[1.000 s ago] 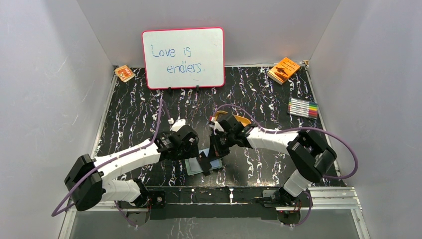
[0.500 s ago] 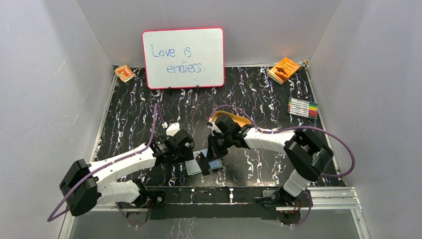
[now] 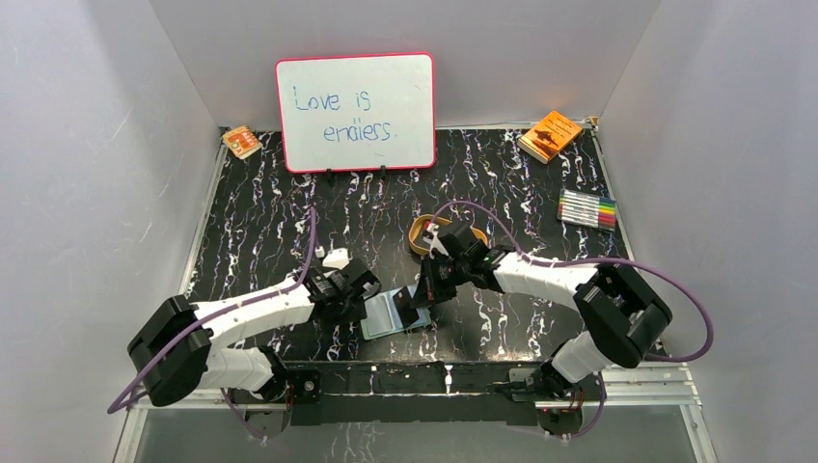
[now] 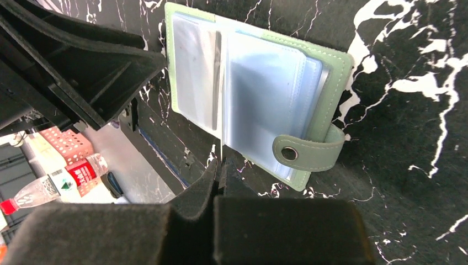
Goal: Put the credit cards into the card holder
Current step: Insert the credit card into the card holder.
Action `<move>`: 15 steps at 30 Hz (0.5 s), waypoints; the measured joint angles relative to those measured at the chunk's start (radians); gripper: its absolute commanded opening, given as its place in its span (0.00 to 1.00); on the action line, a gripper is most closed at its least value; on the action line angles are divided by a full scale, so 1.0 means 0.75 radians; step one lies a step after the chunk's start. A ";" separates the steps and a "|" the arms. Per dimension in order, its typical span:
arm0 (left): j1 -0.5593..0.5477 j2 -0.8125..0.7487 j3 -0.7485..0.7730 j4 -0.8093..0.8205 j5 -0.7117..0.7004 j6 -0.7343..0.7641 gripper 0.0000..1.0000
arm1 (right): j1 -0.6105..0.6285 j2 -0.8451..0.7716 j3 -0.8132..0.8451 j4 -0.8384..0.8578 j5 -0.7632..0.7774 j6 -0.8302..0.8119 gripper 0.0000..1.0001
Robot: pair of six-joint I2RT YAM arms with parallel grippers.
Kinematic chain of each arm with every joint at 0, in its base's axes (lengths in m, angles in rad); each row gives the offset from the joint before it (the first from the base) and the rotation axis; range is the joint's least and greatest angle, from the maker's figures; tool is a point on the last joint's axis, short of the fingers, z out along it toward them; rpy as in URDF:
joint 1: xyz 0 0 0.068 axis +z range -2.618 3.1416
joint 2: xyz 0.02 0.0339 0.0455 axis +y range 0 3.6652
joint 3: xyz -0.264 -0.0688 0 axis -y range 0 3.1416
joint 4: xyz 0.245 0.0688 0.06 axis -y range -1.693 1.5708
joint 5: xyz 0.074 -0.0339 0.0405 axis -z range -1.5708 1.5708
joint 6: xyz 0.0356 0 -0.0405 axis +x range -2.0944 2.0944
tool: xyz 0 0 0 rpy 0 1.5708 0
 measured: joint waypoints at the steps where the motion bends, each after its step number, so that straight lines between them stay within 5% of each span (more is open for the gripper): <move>1: 0.001 0.009 0.000 0.001 0.000 -0.001 0.38 | 0.000 0.006 -0.006 0.007 -0.010 0.002 0.00; 15: 0.001 0.138 0.035 0.051 0.001 0.060 0.24 | 0.000 0.077 -0.045 0.123 -0.094 0.051 0.00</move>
